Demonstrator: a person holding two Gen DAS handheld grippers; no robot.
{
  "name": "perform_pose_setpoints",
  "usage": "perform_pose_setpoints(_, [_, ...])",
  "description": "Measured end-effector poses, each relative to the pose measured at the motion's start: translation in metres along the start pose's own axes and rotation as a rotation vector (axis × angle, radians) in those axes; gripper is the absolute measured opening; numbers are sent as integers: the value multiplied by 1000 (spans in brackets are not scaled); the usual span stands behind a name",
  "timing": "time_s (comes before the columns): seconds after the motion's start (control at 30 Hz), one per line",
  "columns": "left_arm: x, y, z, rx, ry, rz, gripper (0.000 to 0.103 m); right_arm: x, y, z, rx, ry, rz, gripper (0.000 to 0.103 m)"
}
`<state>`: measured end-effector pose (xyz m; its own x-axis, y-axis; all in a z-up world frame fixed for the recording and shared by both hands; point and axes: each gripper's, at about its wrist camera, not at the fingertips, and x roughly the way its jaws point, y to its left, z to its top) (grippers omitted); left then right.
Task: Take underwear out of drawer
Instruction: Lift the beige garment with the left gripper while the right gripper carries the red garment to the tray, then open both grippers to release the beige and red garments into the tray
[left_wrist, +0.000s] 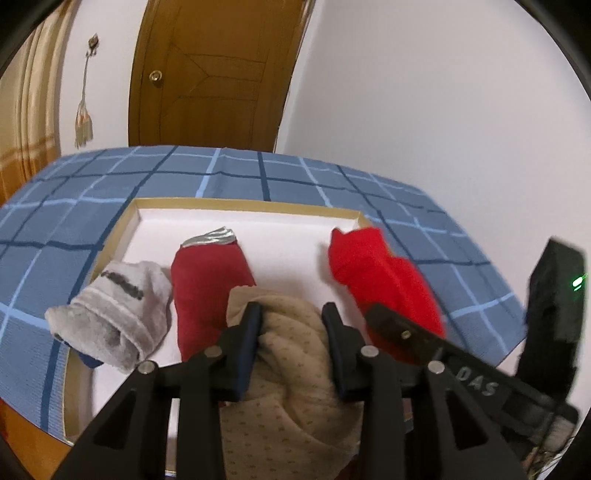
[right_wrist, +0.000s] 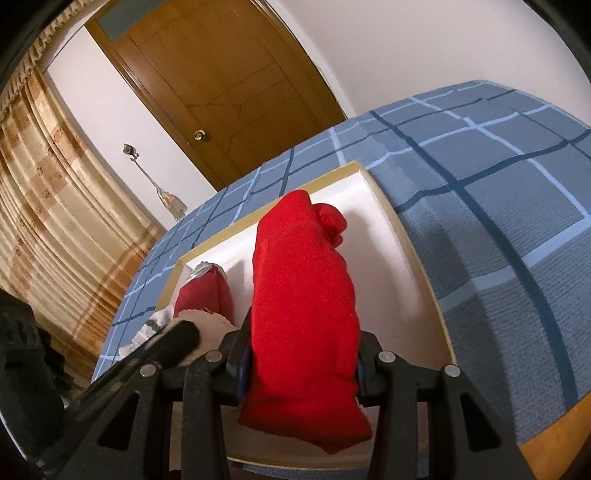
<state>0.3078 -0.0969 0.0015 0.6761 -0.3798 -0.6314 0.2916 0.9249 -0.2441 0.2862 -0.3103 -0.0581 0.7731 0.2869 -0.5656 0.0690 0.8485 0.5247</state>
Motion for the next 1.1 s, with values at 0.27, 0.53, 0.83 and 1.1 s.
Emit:
perform_pose_setpoints(0.27, [-26,1,15,57,-59,71,77,9,2,0,-19,26,-1,48])
perform_pose_setpoints(0.53, [-48,3,-9,187,-2,91,77,-28,5,-8,-34,-60,12,50])
perform_pose_setpoints(0.83, [-47,-26,-38,249,116,43,50,-82,0,-20,-64,-169,-26,50])
perform_pose_setpoints(1.1, [-7,-38,-20,190,193,60,42,-98,-26,-21,8,-186,-24,50])
